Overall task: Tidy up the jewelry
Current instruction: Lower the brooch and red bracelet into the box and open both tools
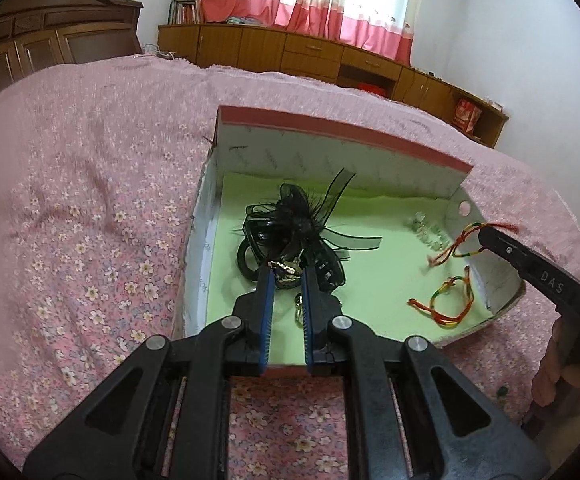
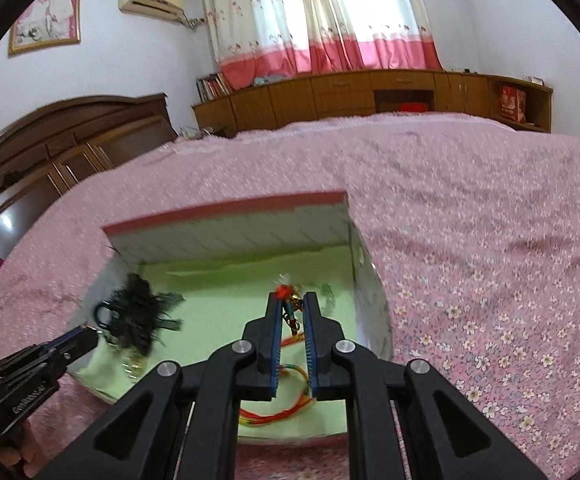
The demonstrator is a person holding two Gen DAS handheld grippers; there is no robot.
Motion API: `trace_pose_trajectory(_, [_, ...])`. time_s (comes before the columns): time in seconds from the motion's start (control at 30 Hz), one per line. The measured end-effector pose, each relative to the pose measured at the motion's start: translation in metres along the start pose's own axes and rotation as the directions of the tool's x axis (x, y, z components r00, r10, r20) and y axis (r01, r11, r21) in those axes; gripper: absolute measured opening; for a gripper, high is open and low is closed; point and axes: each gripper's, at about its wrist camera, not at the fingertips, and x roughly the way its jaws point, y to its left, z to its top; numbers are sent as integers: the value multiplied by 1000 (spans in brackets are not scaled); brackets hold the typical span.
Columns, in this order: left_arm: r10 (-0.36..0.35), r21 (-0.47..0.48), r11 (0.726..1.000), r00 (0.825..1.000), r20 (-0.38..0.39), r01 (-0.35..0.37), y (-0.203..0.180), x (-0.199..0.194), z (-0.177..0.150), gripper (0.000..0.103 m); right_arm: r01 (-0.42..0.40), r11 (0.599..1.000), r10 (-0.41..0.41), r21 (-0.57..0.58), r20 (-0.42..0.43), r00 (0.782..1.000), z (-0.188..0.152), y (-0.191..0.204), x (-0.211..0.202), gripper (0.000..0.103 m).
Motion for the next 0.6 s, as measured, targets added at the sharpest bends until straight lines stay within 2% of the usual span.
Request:
trace_pose_trajectory(0.17, [5,20,1000,1000,-1,-5,-4,5,1,5,35,999,-34,17,-56,998,-8,-11,18,12])
trace_pose_trajectory(0.37, [16,15,1000,1000,-2,-16,-7,8,5,8,44,999,-45,-6,-64,997,-6,-9,23,13])
trace_pose_trajectory(0.53, [19,18,1000,1000,-8,-19,-9,10,7,26,29,999,-28,13,-74,997,-4,-11,21,24])
trace_pose_trajectory(0.6, [16,10,1000,1000,-7,-16,-9,8,7,30,23,1000,-22,19,-71,997,-3,-10,17,26])
